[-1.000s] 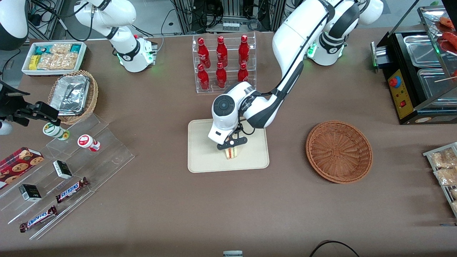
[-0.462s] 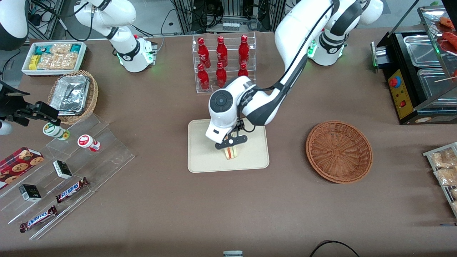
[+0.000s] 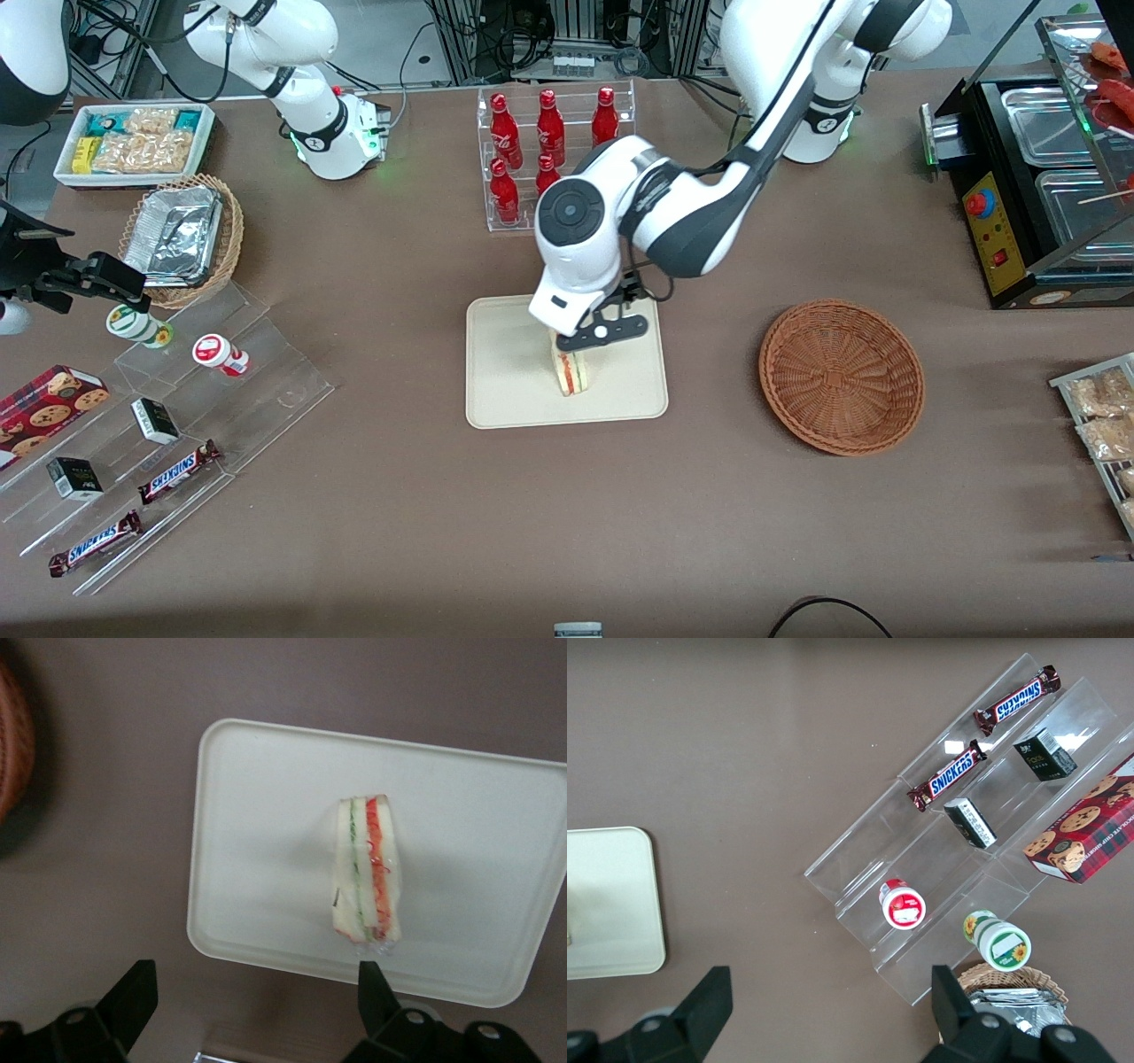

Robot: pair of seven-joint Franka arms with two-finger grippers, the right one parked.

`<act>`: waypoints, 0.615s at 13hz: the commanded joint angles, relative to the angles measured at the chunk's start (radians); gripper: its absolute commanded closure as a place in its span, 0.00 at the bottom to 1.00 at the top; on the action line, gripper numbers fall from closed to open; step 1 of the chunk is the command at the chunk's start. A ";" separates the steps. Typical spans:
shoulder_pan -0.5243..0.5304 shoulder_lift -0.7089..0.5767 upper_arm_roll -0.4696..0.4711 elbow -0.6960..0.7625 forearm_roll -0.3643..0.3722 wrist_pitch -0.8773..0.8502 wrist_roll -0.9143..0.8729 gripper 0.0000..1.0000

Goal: Place sandwich from basket to tray

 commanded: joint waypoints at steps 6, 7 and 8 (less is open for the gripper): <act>0.290 -0.329 0.005 -0.351 -0.013 0.005 0.465 0.00; 0.323 -0.360 0.005 -0.379 -0.013 0.004 0.516 0.00; 0.359 -0.387 0.005 -0.405 -0.014 0.004 0.570 0.00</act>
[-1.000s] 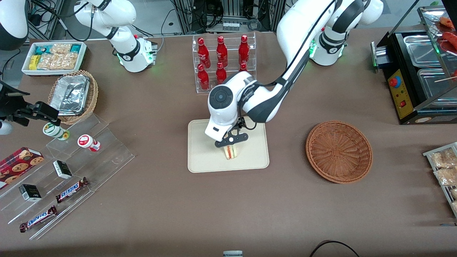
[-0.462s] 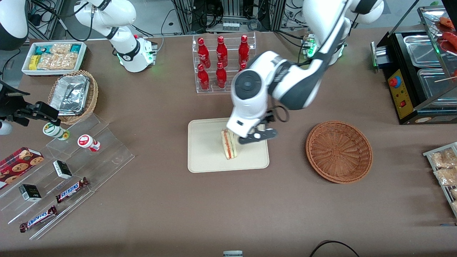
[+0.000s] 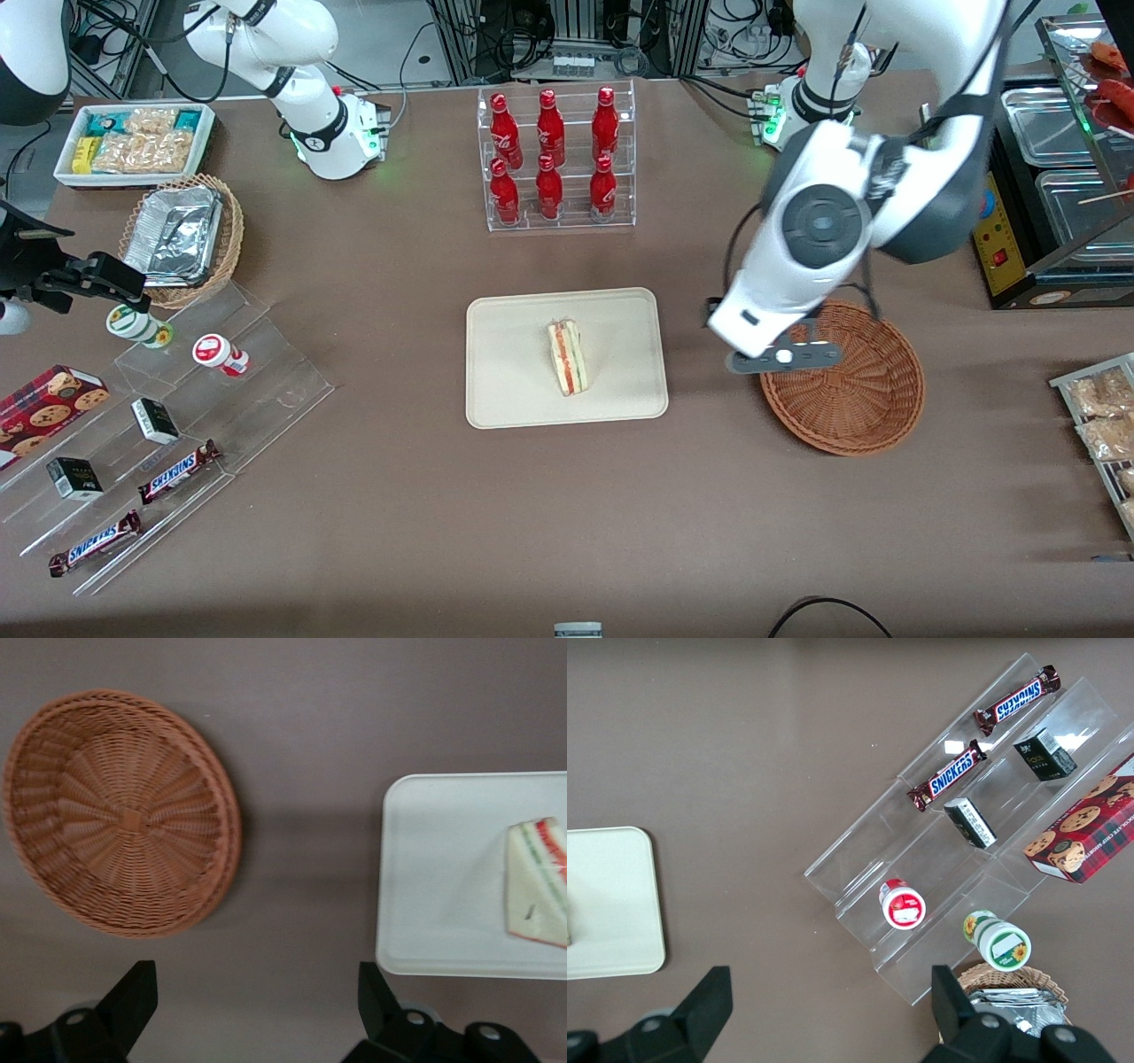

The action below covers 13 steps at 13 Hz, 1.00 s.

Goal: Place sandwich from basket to tray

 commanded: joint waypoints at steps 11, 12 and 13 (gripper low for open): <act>0.363 -0.376 -0.017 -0.191 -0.083 -0.208 0.503 0.00; 0.375 -0.384 -0.019 -0.183 -0.080 -0.222 0.504 0.00; 0.380 -0.384 -0.019 -0.171 -0.080 -0.239 0.506 0.00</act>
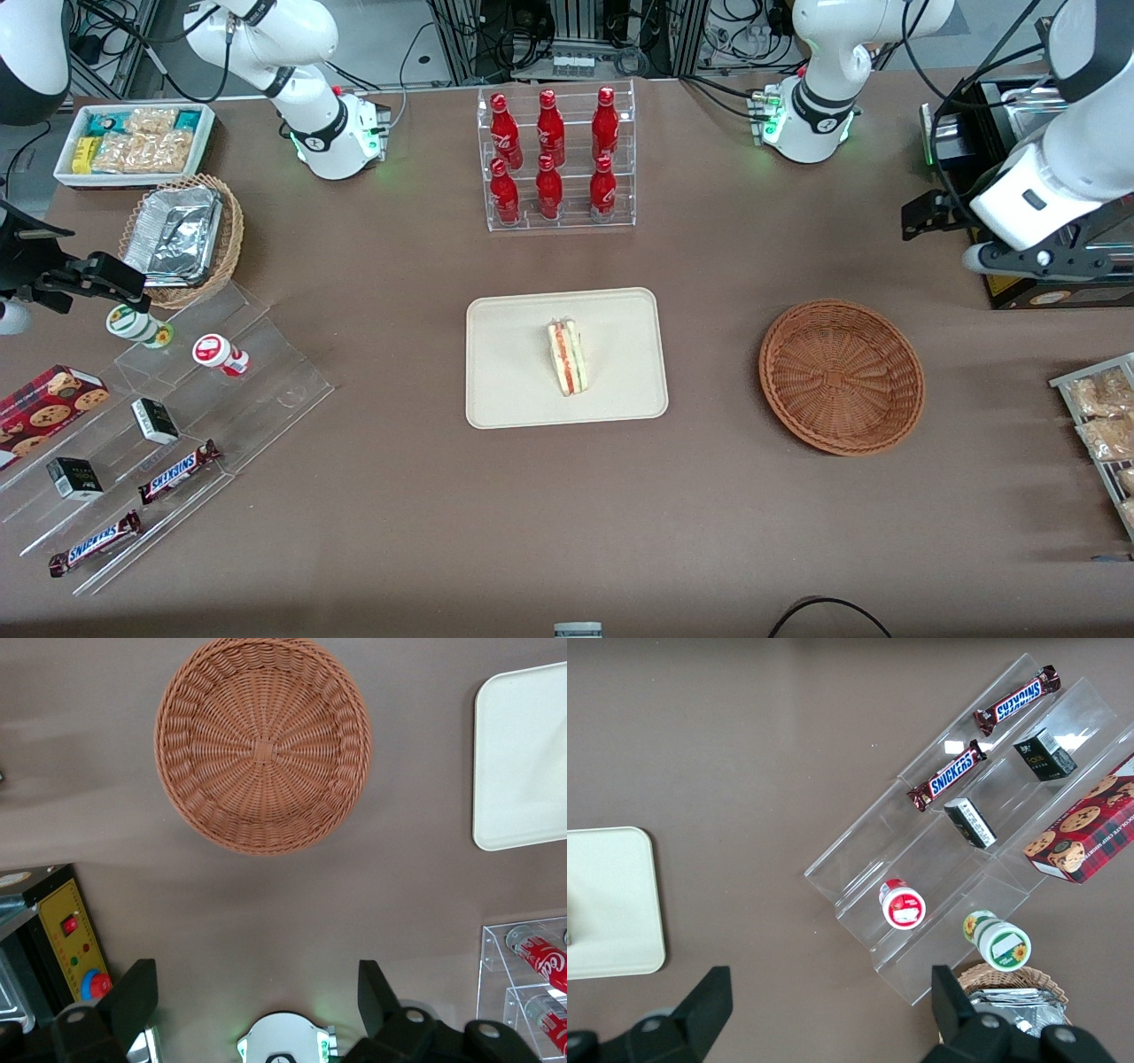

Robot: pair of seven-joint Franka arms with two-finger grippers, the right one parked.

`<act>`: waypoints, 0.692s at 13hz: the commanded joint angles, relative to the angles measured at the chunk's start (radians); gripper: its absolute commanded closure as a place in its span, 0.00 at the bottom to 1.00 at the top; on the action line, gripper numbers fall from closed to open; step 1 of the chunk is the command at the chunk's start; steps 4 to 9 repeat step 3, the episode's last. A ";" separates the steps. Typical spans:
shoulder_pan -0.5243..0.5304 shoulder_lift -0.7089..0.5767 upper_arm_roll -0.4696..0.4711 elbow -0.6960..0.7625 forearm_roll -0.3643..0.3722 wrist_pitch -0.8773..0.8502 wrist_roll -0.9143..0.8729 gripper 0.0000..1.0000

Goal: Place sandwich from basket to tray

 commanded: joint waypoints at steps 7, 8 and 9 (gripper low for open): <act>0.027 -0.027 -0.012 0.051 -0.006 -0.076 0.016 0.00; 0.027 -0.027 -0.012 0.051 -0.006 -0.076 0.016 0.00; 0.027 -0.027 -0.012 0.051 -0.006 -0.076 0.016 0.00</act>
